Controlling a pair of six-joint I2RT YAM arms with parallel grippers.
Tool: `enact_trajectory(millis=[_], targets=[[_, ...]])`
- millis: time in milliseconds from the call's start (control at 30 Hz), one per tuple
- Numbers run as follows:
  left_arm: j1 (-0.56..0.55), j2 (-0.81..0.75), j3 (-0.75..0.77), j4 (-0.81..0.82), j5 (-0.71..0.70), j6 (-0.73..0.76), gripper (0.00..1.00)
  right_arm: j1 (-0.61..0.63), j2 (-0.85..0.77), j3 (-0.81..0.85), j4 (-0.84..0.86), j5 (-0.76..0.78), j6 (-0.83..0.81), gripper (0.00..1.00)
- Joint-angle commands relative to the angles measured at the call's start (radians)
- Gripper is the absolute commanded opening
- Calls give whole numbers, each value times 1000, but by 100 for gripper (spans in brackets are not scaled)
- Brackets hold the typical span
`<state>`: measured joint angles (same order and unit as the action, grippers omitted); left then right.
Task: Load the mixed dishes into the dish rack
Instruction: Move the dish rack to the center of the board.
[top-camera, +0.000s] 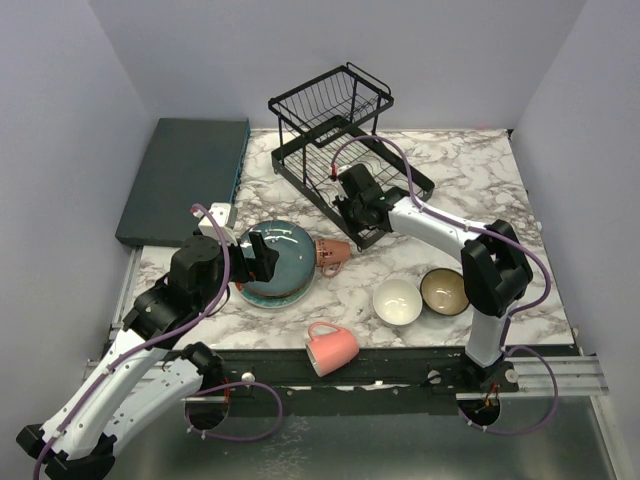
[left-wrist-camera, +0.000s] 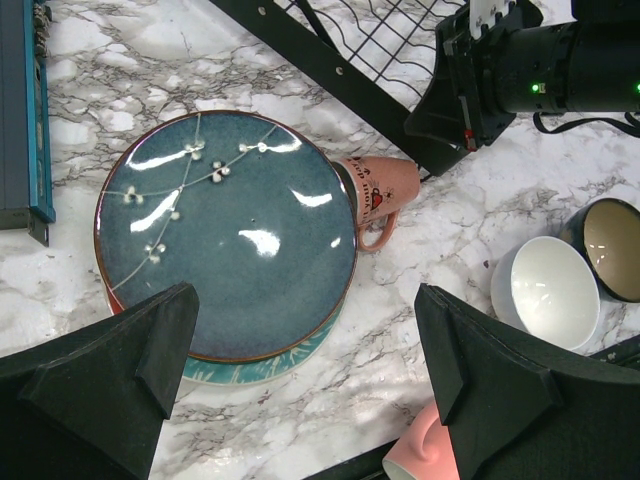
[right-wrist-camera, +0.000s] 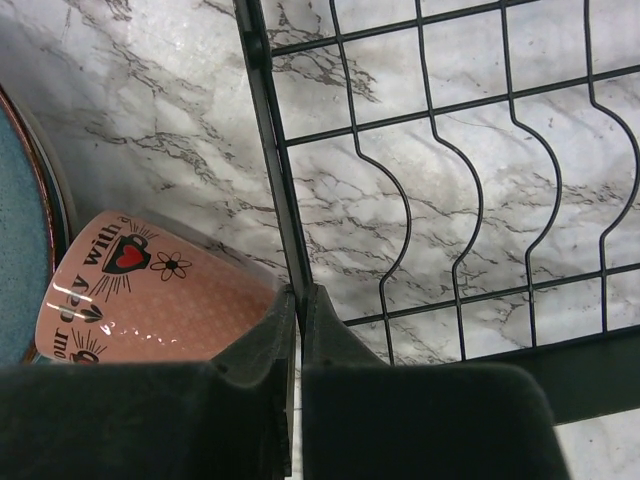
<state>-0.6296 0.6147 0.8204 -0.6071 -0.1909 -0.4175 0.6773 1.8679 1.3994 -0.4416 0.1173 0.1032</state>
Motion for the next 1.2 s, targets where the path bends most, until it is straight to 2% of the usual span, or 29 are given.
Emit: enact_trajectory(millis=[0, 567, 900, 1167], targets=[[4, 3, -9, 12, 13, 13, 99, -2, -14, -60, 20, -33, 27, 0], [4, 16, -9, 12, 7, 13, 99, -2, -178, -298, 72, -15, 194, 0], [5, 14, -8, 12, -1, 11, 99, -1, -284, -454, 103, -57, 296, 0], [6, 14, -9, 12, -5, 11, 99, -1, -301, -472, 108, -62, 324, 0]])
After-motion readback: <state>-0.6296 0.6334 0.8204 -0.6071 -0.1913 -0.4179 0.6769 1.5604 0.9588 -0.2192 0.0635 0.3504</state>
